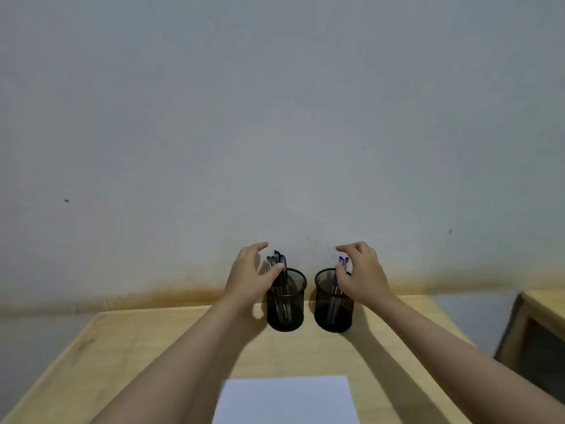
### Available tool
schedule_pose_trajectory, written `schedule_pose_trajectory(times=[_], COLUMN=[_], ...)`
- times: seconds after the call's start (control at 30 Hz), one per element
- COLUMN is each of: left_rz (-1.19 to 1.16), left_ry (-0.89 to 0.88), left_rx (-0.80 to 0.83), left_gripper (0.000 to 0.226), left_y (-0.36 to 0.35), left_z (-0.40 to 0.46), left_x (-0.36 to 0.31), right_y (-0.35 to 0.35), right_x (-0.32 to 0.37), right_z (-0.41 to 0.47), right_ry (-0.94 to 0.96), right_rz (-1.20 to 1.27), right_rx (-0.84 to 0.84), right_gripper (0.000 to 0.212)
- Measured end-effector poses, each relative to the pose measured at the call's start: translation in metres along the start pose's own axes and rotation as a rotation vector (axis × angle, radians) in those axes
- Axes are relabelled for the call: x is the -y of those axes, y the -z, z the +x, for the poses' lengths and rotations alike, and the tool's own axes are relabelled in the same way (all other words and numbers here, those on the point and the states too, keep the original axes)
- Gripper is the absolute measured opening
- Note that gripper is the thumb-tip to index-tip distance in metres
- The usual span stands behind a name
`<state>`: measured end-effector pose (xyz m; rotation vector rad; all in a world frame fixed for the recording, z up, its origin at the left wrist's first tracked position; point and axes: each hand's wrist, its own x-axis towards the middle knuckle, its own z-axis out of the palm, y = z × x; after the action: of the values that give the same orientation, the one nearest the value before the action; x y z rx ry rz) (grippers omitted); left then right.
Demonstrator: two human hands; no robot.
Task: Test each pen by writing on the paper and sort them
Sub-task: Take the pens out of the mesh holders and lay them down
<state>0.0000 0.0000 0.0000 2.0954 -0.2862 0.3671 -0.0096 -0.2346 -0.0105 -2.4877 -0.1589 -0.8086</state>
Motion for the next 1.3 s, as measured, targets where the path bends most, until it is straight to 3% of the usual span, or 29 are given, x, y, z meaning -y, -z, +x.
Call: schedule_pose_trajectory(times=[0.2,0.6,0.87,1.07,1.3], left_rz=[0.068,0.098,0.042,0.042,0.044], left_ry=[-0.027,0.062,0.013,0.046,0.170], left_rx=[-0.087,-0.210,-0.222,-0.136,-0.224], left_gripper=[0.044,0.047,0.027,0.035,0.050], left_y=[-0.019,-0.050,-0.053,-0.049,-0.051], left_z=[0.026,0.037,0.034,0.029,0.031], left_x=[0.008,0.006,0.006,0.001,0.001], right_y=[-0.013,-0.030,-0.023,-0.018,-0.018], right_x=[-0.015,-0.016,-0.009,0.000,0.002], right_z=[0.020,0.024,0.018,0.012,0.010], right_ry=[-0.126,-0.009,0.028,0.084,0.073], right_rz=[0.067,0.116,0.173,0.184,0.210], right_rx=[0.091,0.020,0.009,0.021,0.030], right_gripper=[0.030,0.022,0.021,0.019,0.020])
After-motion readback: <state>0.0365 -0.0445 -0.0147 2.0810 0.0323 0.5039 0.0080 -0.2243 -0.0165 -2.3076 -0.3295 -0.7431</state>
